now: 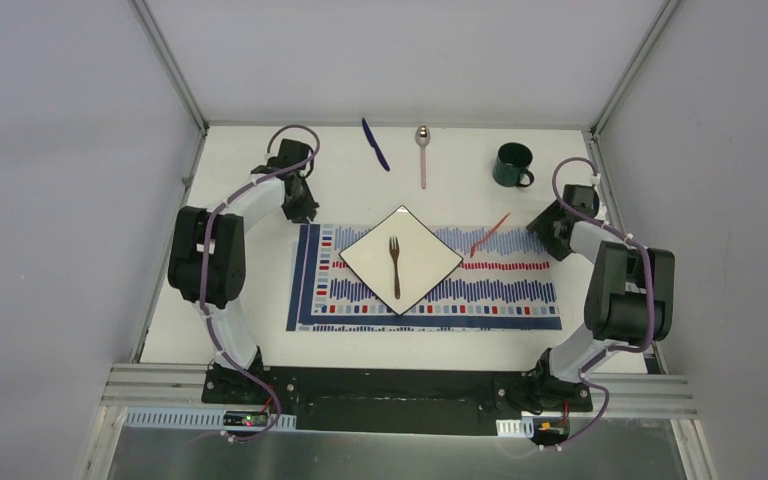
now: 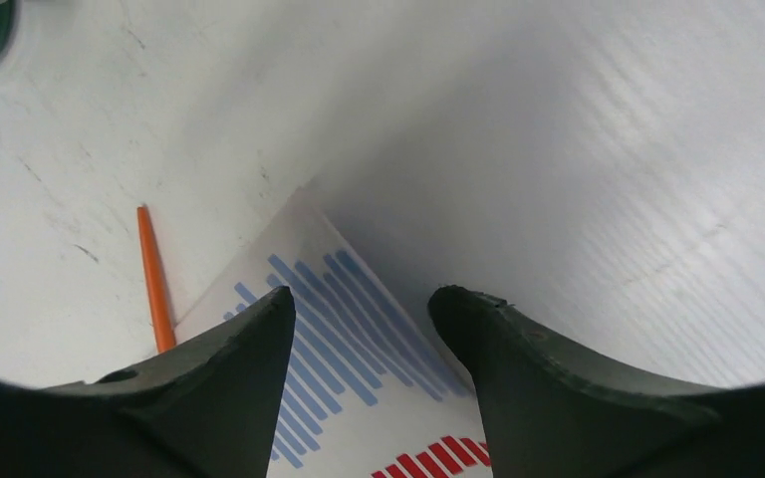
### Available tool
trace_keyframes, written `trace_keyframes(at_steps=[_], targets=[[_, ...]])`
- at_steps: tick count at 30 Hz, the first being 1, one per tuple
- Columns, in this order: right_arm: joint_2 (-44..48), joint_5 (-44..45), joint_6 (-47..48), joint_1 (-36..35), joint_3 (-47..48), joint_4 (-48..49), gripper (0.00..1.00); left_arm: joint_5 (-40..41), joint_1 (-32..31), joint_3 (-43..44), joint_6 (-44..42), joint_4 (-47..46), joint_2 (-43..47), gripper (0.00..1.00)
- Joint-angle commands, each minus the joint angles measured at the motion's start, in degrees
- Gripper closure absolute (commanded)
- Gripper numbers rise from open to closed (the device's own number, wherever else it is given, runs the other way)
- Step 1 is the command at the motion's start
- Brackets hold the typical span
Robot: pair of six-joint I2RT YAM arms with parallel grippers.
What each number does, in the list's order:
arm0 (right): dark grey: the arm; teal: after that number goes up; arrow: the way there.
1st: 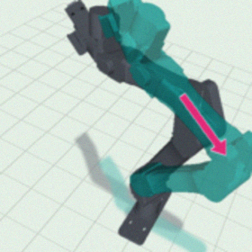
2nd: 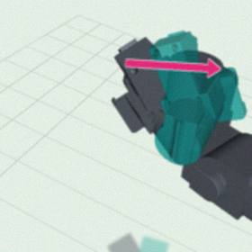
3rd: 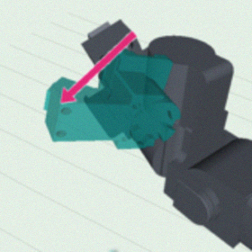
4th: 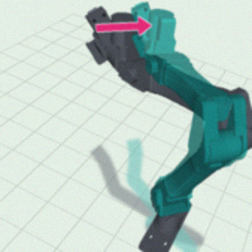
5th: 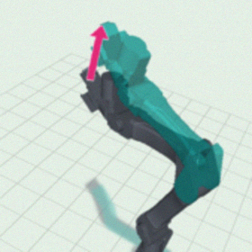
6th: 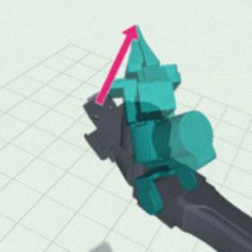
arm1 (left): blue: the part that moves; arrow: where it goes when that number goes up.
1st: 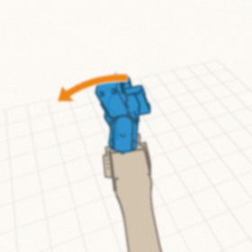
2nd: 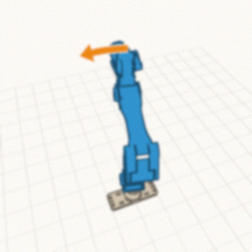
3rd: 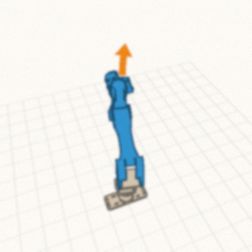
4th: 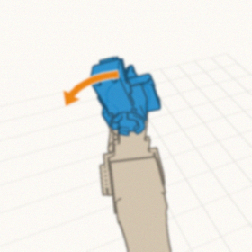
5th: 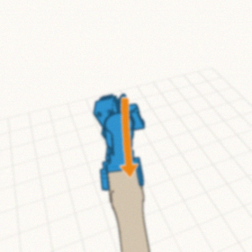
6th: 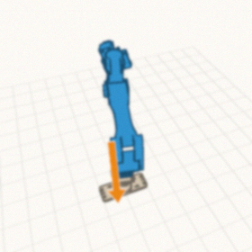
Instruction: Set the dinner table for one person
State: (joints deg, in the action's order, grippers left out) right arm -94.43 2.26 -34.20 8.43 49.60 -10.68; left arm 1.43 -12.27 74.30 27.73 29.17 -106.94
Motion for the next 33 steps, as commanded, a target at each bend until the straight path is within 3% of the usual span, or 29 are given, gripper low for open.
trace_keyframes(at_steps=[1,5,9,15,19,25,33], targets=[[7.9,9.1,2.4,-1.3,3.4,-4.6,0.34,1.8,0.2,-0.2,-0.1,-0.1,6.8,0.85],[15.3,9.4,6.4,-5.0,8.2,-10.0,0.36,1.6,0.2,-0.4,0.0,0.5,9.0,0.85],[14.0,-8.1,8.3,-9.1,11.7,-14.8,0.38,0.6,0.1,-1.0,0.1,0.7,11.0,0.85],[7.5,-19.4,4.5,-16.9,4.9,-6.0,0.58,-1.3,-1.5,-1.7,0.7,0.1,11.0,0.85],[0.2,-26.0,4.6,-20.1,4.6,-1.8,0.58,-4.0,-2.8,-2.0,1.6,-0.8,10.4,0.86],[-6.6,-29.8,3.4,-21.3,6.9,1.6,0.57,-9.0,-5.5,-9.1,5.2,-8.7,14.0,0.86],[-10.7,-31.0,2.2,-22.8,8.4,3.9,0.56,-7.9,-9.5,-18.1,8.0,-10.9,21.2,0.86]])
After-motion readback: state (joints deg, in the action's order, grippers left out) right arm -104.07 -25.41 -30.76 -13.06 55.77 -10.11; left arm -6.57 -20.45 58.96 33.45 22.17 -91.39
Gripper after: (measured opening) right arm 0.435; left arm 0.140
